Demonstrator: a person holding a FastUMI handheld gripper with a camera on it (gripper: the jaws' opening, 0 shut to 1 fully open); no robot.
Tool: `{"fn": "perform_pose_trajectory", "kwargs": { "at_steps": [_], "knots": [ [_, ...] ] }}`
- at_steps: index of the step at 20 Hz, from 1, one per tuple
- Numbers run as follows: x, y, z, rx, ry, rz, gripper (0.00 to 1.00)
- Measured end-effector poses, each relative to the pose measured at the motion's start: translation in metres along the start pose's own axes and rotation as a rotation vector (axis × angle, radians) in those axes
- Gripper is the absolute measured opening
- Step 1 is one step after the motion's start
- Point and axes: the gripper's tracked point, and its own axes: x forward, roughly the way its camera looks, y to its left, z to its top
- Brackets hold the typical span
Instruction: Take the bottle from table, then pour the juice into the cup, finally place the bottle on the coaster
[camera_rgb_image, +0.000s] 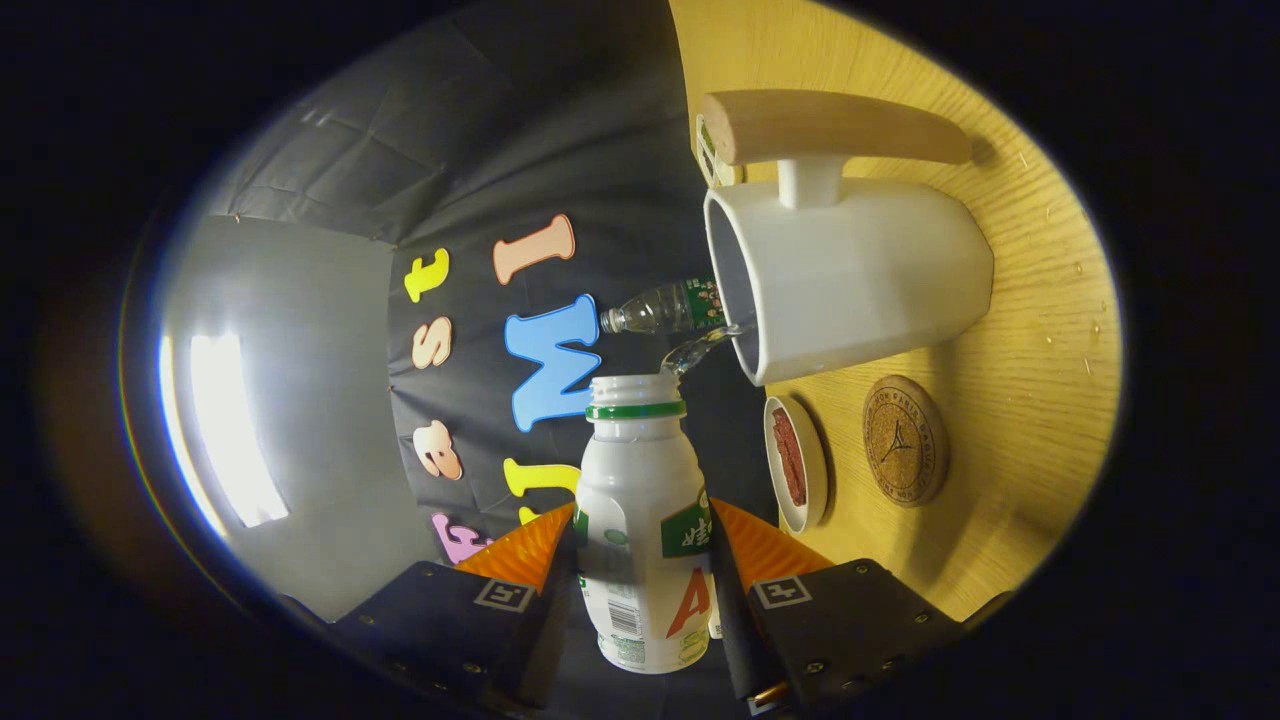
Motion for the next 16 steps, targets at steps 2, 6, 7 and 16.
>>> {"fn": "perform_pose_trajectory", "kwargs": {
  "at_steps": [2, 6, 7, 16],
  "knots": [
    [-0.0008, 0.0008, -0.0003, 0.003, 0.001, 0.001, 0.65],
    [-0.0017, 0.0023, 0.0011, 0.007, -0.003, 0.009, 0.65],
    [-0.0023, 0.0025, 0.0013, 0.011, -0.005, 0.013, 0.65],
    [-0.0056, 0.0004, 0.0059, 0.029, -0.016, 0.019, 0.65]
  ]
}}
